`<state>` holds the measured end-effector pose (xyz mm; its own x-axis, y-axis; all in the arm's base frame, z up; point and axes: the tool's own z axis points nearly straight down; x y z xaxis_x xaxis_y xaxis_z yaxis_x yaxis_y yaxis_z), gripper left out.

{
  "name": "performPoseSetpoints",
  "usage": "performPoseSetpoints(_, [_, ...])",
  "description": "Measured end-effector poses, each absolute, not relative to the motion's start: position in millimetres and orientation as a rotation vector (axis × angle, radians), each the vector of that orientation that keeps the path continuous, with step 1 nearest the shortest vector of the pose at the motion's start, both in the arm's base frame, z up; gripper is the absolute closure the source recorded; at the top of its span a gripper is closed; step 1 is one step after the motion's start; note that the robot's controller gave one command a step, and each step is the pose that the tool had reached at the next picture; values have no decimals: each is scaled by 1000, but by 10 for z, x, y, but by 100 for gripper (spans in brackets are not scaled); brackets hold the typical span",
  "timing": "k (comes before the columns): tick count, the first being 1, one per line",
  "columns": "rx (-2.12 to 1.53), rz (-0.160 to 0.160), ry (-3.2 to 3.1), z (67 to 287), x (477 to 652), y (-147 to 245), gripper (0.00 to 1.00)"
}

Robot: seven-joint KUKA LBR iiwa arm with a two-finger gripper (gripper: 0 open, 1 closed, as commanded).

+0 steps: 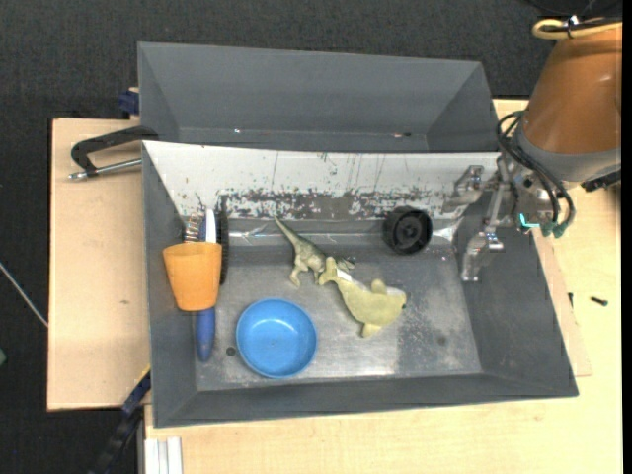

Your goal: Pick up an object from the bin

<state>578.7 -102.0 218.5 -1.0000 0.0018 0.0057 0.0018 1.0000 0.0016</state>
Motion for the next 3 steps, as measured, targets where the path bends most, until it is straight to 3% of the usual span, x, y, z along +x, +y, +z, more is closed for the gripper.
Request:
performPoseSetpoints(1, [8, -5, -3139, 747, 5555, -274, 0])
performPoseSetpoints(2, [6, -1, -3144, 785, 5571, -300, 100])
performPoseSetpoints(3, [-52, 0, -3156, 2468, 5419, -386, 100])
